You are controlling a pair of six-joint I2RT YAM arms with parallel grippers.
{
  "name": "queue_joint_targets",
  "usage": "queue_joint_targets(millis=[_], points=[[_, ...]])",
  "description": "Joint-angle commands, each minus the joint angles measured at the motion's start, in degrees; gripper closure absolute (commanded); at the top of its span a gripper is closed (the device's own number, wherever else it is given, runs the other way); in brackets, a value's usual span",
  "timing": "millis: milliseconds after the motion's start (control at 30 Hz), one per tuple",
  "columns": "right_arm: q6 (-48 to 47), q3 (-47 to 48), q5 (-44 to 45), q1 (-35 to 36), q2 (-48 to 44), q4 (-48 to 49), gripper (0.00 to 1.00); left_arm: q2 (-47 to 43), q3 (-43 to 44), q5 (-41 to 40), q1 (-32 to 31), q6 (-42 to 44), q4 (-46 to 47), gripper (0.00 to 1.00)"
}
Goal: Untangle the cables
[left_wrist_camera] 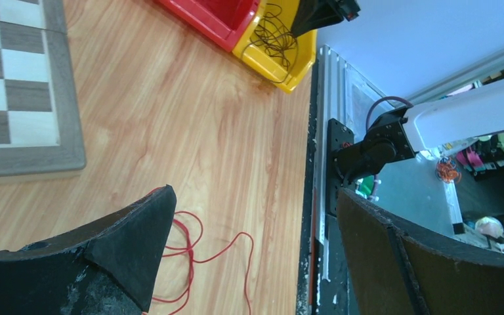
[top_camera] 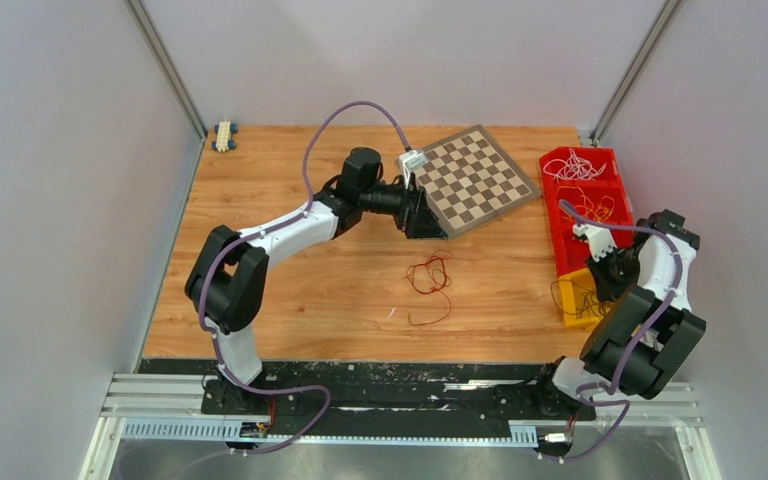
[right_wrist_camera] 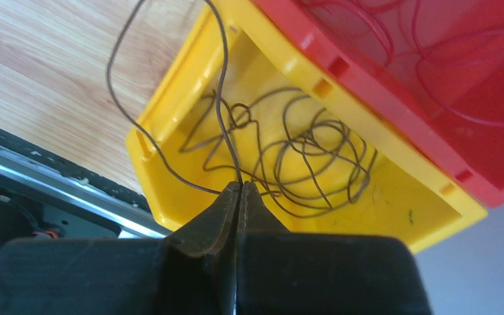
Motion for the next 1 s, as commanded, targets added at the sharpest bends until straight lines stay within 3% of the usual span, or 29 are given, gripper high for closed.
queue_joint_targets(millis=[0,367,600,633,767,867,967], points=[[-4.96,1.4,4.79,-2.4,-2.96,3.09,1.0,-2.63,0.12,-0.25,1.21,1.06,-0.02,0.0],[-6.86,1.35,14.83,-3.0,-3.21,12.89,1.0,-2.65,-0.35,-0.48,2.55,1.99,-1.26,0.0],[-7.03,1.08,14.1,-1.46,-4.51,11.75,0.99,-2.38,-0.83,-0.25,3.26,2.01,-1.27,0.0],[-6.49,0.85,13.34,-0.88,-4.58,10.39,0.95,-2.27,-0.81,-0.24,3.3,2.02,-1.25,0.0],[-3.05,1.39,9.43,1.72,-4.97,3.67,0.56,-2.5,-0.73,-0.34,3.62,2.33,-1.64,0.0],[1.34,5.84,4.77,2.94,-4.56,-3.09,0.44,-3.38,-1.02,-1.14,4.18,3.45,-3.08,0.0],[5.62,14.16,-1.52,4.49,-3.63,-10.26,0.37,-5.49,-2.7,-3.47,4.8,4.46,-4.8,0.0]])
